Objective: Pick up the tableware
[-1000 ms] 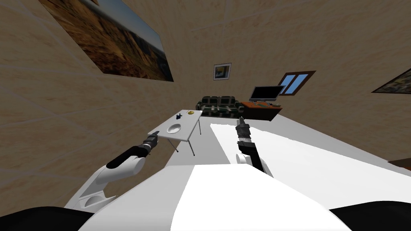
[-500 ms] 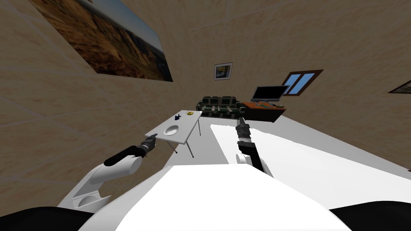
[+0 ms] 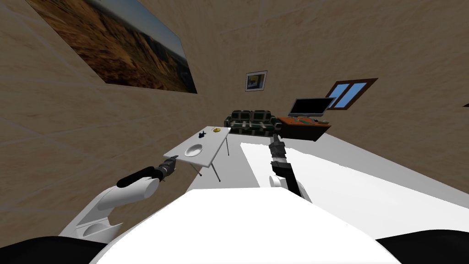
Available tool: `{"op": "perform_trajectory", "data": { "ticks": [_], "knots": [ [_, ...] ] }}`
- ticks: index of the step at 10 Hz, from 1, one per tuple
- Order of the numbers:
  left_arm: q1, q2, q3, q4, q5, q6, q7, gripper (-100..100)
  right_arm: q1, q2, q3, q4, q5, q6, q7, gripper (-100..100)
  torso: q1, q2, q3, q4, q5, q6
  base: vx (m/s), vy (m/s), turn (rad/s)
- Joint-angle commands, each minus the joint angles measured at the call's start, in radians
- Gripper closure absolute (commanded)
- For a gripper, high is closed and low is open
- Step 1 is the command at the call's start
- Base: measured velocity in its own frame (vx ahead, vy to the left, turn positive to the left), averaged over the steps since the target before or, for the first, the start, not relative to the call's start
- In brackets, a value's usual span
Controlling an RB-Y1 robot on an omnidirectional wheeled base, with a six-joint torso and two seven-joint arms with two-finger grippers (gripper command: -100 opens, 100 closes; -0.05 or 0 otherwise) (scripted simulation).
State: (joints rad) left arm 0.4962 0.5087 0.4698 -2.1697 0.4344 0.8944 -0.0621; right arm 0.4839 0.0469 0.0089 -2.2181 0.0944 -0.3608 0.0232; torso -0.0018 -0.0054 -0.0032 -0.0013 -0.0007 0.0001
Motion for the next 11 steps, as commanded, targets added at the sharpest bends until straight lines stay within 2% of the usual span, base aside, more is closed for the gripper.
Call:
{"op": "perform_trajectory", "data": {
  "ticks": [1,4,5,6,7,11],
  "knots": [
    [-0.003,0.019,0.014,0.010,0.023,0.050,0.009,-100,0.000,0.000,0.000,0.000,0.000,0.000,0.000,0,0.000,0.000,0.000,0.000,0.000,0.000,0.113,-0.062,0.048],
    [-0.005,0.035,0.025,0.021,0.042,0.107,0.017,-100,0.000,0.000,0.000,0.000,0.000,0.000,0.000,0,0.000,0.000,0.000,0.000,0.000,0.000,0.085,-0.047,0.049],
    [-0.007,0.049,0.035,0.032,0.061,0.145,0.026,-100,0.000,0.000,0.000,0.000,0.000,0.000,0.000,0,0.000,0.000,0.000,0.000,0.000,0.000,0.104,-0.042,0.062],
    [-0.009,0.063,0.043,0.042,0.078,0.172,0.036,-100,0.000,0.000,0.000,0.000,0.000,0.000,0.000,0,0.000,-0.001,-0.001,0.000,0.000,0.000,0.157,-0.064,0.085],
    [-0.009,0.063,0.043,0.042,0.078,0.185,0.036,-100,0.000,0.000,0.000,0.000,0.000,0.000,0.000,0,-0.001,-0.004,-0.002,-0.001,0.000,0.000,0.126,-0.045,0.048],
    [-0.015,0.104,0.064,0.082,0.139,0.303,0.076,-100,0.000,0.000,0.000,0.000,0.000,0.000,0.000,0,0.000,-0.005,-0.003,-0.001,0.000,0.000,0.156,-0.045,0.085]
  ]
}}
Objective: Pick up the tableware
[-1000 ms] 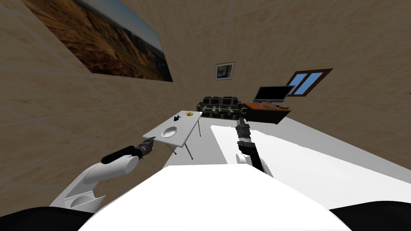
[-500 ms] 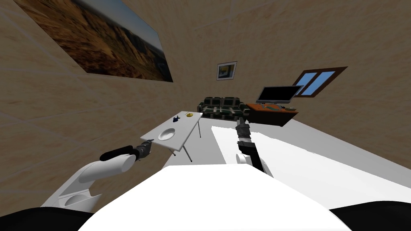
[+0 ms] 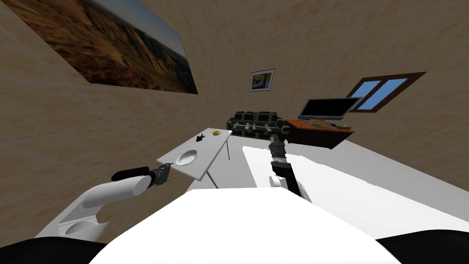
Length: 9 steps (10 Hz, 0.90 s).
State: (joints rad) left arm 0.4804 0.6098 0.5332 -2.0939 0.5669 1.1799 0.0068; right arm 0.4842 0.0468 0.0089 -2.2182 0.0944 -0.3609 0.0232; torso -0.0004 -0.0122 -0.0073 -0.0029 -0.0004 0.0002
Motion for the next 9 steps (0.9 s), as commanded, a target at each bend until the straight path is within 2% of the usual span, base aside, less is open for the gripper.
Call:
{"op": "perform_trajectory", "data": {
  "ticks": [1,5,6,7,8,9],
  "knots": [
    [0.000,0.009,0.002,0.015,0.020,0.039,0.017,-100,0.000,0.000,0.000,0.000,0.000,0.000,0.000,0,0.000,0.000,0.000,0.000,0.000,0.000,0.186,-0.026,0.071],
    [0.001,0.016,-0.008,0.050,0.061,0.104,0.049,-100,0.000,0.000,0.000,0.000,0.000,0.000,0.000,0,0.000,0.002,0.001,0.000,0.000,0.000,0.156,-0.046,0.036],
    [-0.004,0.014,-0.010,0.050,0.048,0.087,0.042,-100,0.000,0.000,0.000,0.000,0.000,0.000,0.000,0,-0.001,0.003,0.001,0.000,0.000,0.000,0.063,-0.028,0.005],
    [-0.005,0.013,-0.012,0.052,0.048,0.090,0.045,0,0.000,0.000,0.000,0.000,0.000,0.000,0.000,0,0.000,0.007,0.004,0.001,0.000,0.000,0.012,-0.005,0.000],
    [-0.021,0.005,-0.021,0.086,0.025,0.072,0.052,-100,0.000,0.000,0.000,0.000,0.000,0.000,0.000,0,0.002,0.010,0.006,0.002,0.000,0.000,-0.024,0.004,-0.168],
    [-0.029,0.001,-0.026,0.103,0.014,0.063,0.055,-100,-0.001,0.000,0.000,0.000,0.000,0.000,0.000,0,0.003,0.013,0.007,0.003,0.001,0.001,-0.058,0.028,-0.172]
  ]
}}
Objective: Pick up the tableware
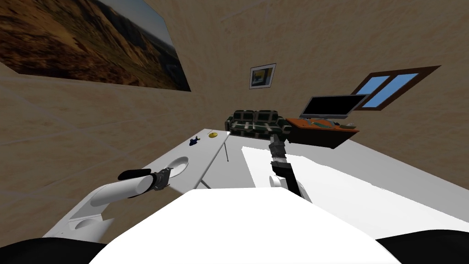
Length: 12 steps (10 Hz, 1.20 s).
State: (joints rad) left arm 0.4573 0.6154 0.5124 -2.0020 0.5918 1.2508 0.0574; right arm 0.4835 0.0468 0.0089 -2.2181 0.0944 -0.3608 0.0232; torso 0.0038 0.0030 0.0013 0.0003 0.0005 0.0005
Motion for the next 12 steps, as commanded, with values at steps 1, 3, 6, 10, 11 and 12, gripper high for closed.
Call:
{"op": "perform_trajectory", "data": {
  "ticks": [1,3,6,10,11,12],
  "knots": [
    [-0.014,-0.008,-0.010,0.028,-0.022,-0.016,0.008,-100,0.000,0.000,0.000,0.000,0.000,0.000,0.000,0,0.000,0.000,0.000,0.000,0.000,0.000,-0.068,0.028,-0.110],
    [-0.018,-0.010,-0.012,0.034,-0.027,-0.017,0.010,-100,0.000,0.000,0.000,0.000,0.000,0.000,0.000,0,0.000,0.001,0.001,0.000,0.000,0.000,-0.044,0.017,-0.060],
    [-0.019,-0.010,-0.013,0.036,-0.028,-0.019,0.010,100,0.000,0.000,0.000,0.000,0.000,0.000,0.000,0,-0.001,-0.002,-0.001,0.000,0.000,-0.001,0.000,0.000,0.000],
    [-0.002,-0.002,-0.003,0.002,-0.005,-0.003,0.003,100,0.000,0.000,0.000,0.000,0.000,0.000,0.000,0,-0.001,-0.002,-0.001,0.000,0.000,-0.001,0.009,-0.003,0.046],
    [0.006,0.002,0.002,-0.015,0.006,0.006,-0.001,100,0.000,0.000,0.000,0.000,0.000,0.000,0.000,0,-0.002,-0.003,-0.001,0.000,-0.001,-0.003,0.075,-0.031,0.180],
    [0.018,0.008,0.009,-0.040,0.023,0.019,-0.006,100,0.000,0.000,0.000,0.000,0.000,0.000,0.000,0,-0.004,-0.005,-0.002,0.000,-0.001,-0.002,0.087,-0.029,0.163]
  ]
}}
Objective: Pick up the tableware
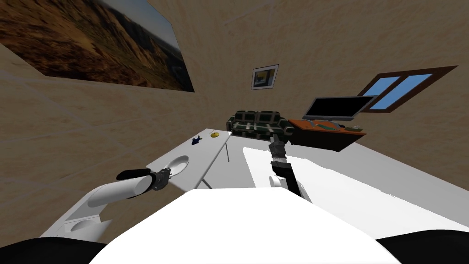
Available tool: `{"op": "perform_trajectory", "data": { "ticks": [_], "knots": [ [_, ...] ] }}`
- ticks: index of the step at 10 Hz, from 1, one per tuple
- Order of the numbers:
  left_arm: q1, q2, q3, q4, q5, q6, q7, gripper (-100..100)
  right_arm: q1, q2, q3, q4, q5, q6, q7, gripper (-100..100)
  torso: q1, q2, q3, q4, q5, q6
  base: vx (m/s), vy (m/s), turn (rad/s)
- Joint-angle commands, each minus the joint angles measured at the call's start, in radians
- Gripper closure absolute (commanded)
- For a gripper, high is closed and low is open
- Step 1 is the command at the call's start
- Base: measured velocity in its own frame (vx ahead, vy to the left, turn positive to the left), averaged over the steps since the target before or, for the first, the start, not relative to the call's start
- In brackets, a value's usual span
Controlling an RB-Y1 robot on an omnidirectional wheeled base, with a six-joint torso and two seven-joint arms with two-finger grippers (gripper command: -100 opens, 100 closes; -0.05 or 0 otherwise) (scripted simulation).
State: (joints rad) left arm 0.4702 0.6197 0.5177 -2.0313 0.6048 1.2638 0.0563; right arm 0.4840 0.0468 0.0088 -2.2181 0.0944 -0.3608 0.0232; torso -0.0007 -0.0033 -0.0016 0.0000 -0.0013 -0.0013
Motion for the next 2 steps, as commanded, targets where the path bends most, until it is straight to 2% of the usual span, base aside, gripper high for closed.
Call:
{"op": "perform_trajectory", "data": {
  "ticks": [1,2],
  "knots": [
    [0.000,0.000,0.000,0.000,0.000,0.000,0.000,100,0.000,0.000,0.000,0.000,0.000,0.000,0.000,0,0.000,0.000,0.000,0.000,0.000,0.000,0.038,-0.014,0.037],
    [0.001,0.001,0.001,-0.003,0.002,0.004,-0.001,0,0.000,0.000,0.000,0.000,0.000,0.000,0.000,0,0.001,0.001,0.001,0.000,0.001,0.001,0.005,-0.003,-0.007]
  ]
}}
